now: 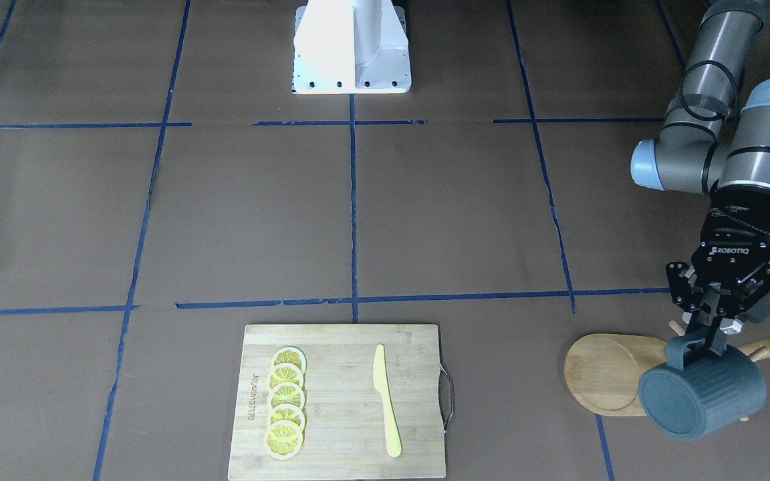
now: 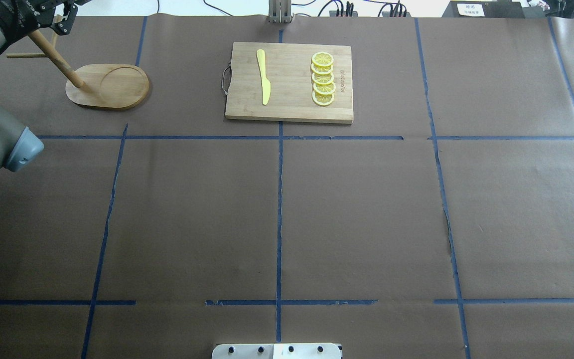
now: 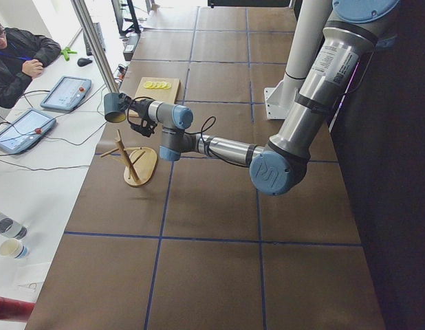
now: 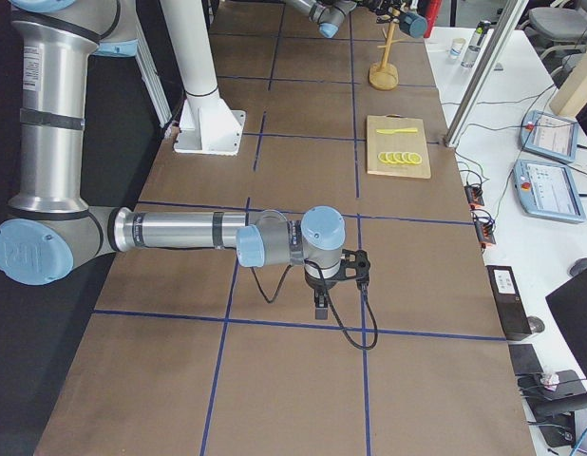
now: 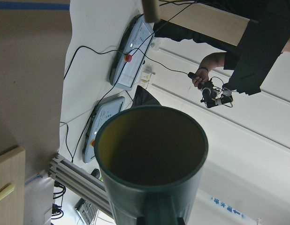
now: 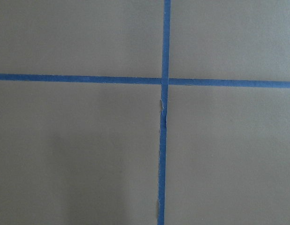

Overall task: Hang cup on storage rack
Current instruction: 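Lower the mug handle onto a peg of the wooden stand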

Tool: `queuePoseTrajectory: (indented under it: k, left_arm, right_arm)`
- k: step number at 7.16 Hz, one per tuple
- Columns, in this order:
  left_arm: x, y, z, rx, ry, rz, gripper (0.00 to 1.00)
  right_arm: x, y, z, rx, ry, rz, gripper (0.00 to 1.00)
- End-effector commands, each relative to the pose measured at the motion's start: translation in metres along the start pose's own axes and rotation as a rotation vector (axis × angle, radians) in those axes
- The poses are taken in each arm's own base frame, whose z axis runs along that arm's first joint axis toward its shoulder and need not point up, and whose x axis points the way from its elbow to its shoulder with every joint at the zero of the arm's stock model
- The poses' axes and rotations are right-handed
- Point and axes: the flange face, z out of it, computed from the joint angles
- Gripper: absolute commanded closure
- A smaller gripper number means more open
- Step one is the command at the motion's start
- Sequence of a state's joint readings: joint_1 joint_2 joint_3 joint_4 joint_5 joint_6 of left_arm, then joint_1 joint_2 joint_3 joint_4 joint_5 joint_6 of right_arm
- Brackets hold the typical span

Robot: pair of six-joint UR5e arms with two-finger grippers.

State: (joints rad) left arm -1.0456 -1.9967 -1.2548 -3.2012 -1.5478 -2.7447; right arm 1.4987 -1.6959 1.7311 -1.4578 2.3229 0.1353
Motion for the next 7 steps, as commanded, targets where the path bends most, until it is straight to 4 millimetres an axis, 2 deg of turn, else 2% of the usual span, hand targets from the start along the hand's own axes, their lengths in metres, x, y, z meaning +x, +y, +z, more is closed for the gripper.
queuePoseTrajectory:
  k: [1, 2, 3, 7]
  left_arm:
    - [-0.005, -0.027, -0.004, 0.012, 0.004, -0.043, 1.00]
    - [-0.014, -0.046, -0.009, -0.001, 0.007, -0.066, 1.00]
    - [-0.018, -0.056, -0.010, 0.008, 0.002, -0.088, 1.00]
    - [-0.021, -0.060, -0.019, -0.007, -0.013, -0.115, 1.00]
  right_arm:
    - [-0.001, 0.000, -0.001, 0.001, -0.001, 0.000, 0.00]
    - [-0.001, -0.001, -0.001, 0.004, -0.002, -0.002, 0.00]
    - [-0.001, -0.001, -0.001, 0.004, -0.002, -0.002, 0.00]
    - [-0.002, -0.001, -0.002, 0.005, -0.002, -0.005, 0.00]
